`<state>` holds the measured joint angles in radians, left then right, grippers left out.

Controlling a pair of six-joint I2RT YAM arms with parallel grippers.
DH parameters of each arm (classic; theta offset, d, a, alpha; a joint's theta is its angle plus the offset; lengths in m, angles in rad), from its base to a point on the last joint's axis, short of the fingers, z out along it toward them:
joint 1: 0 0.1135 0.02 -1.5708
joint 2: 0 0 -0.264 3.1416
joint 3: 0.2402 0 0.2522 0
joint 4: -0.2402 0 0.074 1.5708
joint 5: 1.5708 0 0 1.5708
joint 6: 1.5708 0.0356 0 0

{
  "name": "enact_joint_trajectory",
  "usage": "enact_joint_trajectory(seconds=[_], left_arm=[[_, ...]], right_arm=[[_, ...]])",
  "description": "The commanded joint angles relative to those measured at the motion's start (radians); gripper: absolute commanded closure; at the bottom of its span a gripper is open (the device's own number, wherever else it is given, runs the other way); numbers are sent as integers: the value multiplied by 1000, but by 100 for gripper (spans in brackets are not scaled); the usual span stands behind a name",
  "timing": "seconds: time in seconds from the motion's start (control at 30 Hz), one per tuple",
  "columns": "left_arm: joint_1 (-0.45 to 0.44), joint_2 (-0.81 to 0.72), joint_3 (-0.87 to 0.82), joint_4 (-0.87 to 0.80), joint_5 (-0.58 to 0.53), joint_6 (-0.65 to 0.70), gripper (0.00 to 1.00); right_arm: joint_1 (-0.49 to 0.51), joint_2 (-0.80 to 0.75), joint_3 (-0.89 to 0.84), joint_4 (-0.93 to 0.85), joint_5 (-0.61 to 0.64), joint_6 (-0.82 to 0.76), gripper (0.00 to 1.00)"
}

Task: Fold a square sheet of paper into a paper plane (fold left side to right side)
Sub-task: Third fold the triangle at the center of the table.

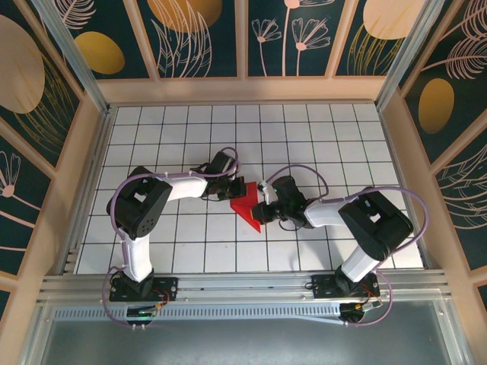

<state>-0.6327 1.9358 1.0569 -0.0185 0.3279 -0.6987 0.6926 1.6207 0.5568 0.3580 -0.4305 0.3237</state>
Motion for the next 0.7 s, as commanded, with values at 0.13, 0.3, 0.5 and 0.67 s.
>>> enact_joint_trajectory(seconds=[0.13,0.3,0.5,0.67], left_arm=[[-9,56,-9,-61,-50,20,100],[-10,56,-10,-59,-51,19,100],[-13,58,-11,-57,-49,17,100],[-13,58,-9,-58,-50,17,100]], right_arm=[[-10,15,33,-25,37,-8,100],[-10,14,38,-26,33,-9,100],[-10,20,47,-33,34,-12,100],[-11,26,39,-30,26,-13,100]])
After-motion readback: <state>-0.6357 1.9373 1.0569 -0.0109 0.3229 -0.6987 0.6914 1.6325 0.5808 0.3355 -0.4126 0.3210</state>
